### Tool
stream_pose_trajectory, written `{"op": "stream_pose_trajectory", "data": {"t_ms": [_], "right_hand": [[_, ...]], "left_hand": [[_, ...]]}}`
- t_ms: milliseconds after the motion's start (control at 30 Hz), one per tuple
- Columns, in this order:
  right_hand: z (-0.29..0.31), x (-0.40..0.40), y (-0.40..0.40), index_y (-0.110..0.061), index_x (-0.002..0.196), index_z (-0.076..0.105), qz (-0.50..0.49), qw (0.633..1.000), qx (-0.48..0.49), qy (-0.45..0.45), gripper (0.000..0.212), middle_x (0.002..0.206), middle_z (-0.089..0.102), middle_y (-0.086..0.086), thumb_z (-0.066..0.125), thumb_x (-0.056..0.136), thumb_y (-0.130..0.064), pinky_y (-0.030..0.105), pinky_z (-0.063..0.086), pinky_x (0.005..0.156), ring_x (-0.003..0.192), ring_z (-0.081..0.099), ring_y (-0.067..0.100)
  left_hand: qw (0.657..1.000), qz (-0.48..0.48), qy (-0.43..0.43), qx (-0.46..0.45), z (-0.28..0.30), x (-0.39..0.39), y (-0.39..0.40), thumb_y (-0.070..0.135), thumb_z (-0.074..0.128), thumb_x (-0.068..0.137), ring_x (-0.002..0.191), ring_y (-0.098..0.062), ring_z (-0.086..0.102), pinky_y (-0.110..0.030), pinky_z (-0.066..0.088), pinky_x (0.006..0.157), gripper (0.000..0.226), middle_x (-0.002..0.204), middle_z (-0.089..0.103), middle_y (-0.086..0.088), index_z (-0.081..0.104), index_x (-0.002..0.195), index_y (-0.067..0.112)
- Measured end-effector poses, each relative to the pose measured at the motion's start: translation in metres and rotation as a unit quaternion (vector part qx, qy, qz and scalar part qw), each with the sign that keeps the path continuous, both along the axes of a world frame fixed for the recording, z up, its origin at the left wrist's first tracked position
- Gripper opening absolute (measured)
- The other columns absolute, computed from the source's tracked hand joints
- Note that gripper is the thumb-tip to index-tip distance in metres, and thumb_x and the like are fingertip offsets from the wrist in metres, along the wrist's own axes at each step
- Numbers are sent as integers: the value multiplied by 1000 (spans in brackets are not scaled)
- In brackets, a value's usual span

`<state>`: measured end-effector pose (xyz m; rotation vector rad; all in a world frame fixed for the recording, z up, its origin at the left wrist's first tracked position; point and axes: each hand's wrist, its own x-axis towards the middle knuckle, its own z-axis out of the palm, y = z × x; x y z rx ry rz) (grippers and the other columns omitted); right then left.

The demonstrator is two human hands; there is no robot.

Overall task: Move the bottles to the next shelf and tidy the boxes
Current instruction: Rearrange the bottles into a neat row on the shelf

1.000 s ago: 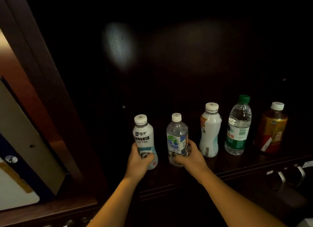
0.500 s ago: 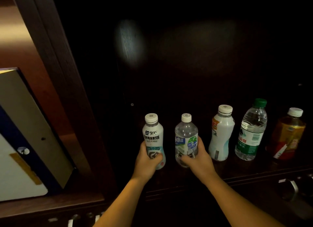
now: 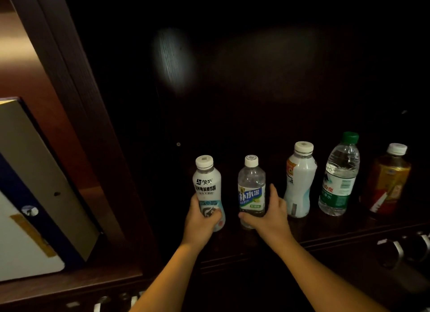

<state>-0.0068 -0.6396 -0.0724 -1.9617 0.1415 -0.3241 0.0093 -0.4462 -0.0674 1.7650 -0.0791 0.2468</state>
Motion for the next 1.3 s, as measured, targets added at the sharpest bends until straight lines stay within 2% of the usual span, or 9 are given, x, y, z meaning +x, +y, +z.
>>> {"op": "stream_pose_trajectory", "data": {"t_ms": [100, 267, 467, 833, 967, 1067, 1133, 1233, 1300], "right_hand": [[2, -2, 21, -27, 152, 10, -48, 998, -35, -22, 128, 142, 29, 11, 86, 53, -56, 44, 37, 103, 132, 30, 29], [0, -1, 17, -19, 143, 32, -46, 997, -20, -58, 94, 128, 51, 6, 83, 65, -35, 42, 51, 91, 115, 52, 22], [-5, -4, 16, -25, 124, 46, -34, 996, 17, -80, 65, 109, 60, -6, 81, 69, -26, 23, 50, 73, 92, 61, 5], [-12, -4, 15, -34, 121, 45, -32, 997, 45, -61, 62, 101, 62, -17, 83, 71, -33, 8, 45, 61, 80, 63, -10], [-10, -8, 13, -36, 115, 46, -23, 997, 57, -50, 60, 105, 66, -12, 84, 69, -37, 12, 46, 67, 84, 63, -4], [-11, -17, 7, -26, 128, 48, -39, 994, 74, -71, 69, 117, 59, -13, 83, 69, -39, 18, 48, 82, 104, 60, 4], [-11, -26, -6, -19, 131, 49, -113, 987, 47, -105, 69, 119, 53, -8, 80, 73, -38, 27, 48, 86, 108, 56, 11], [-4, -34, -40, -16, 115, 54, -230, 961, 43, -146, 49, 106, 53, -1, 78, 75, -31, 31, 48, 80, 100, 57, 21], [2, -31, -66, -12, 119, 52, -256, 957, 45, -130, 55, 110, 54, 3, 78, 75, -30, 37, 49, 84, 106, 57, 26]], "left_hand": [[1000, 7, 1, -9, -2, 0, -4, 16, 71, 76, 95, 0, 62, -16, 47, 70, 64, 108, 61, 13, 42, 129, 35], [1000, 16, -3, -3, -3, 1, -4, 16, 73, 77, 98, -4, 61, -18, 46, 72, 60, 109, 62, 11, 44, 128, 30], [1000, 23, -5, -1, -5, 1, -3, 18, 75, 78, 99, -6, 62, -21, 49, 75, 57, 110, 63, 8, 44, 125, 26], [1000, 19, 1, 0, -5, -2, -2, 24, 77, 77, 94, -1, 63, -13, 49, 63, 58, 108, 63, 12, 43, 124, 31], [1000, 15, -1, -4, -6, -4, -2, 25, 77, 77, 94, 1, 63, -10, 49, 63, 61, 108, 62, 13, 42, 127, 32], [1000, 18, -7, -2, -8, -3, -1, 25, 77, 77, 94, 2, 62, -11, 49, 65, 61, 109, 61, 16, 42, 128, 33], [1000, 19, -9, -3, -10, 0, -1, 23, 76, 78, 95, 1, 62, -14, 48, 67, 62, 110, 61, 14, 43, 129, 30], [1000, 24, -11, -8, -16, 4, 0, 21, 77, 77, 95, -3, 62, -16, 48, 71, 61, 109, 63, 11, 45, 129, 27], [999, 29, -17, -6, -18, 5, -1, 22, 77, 77, 94, -2, 62, -15, 48, 68, 60, 107, 63, 14, 46, 128, 28]]}}
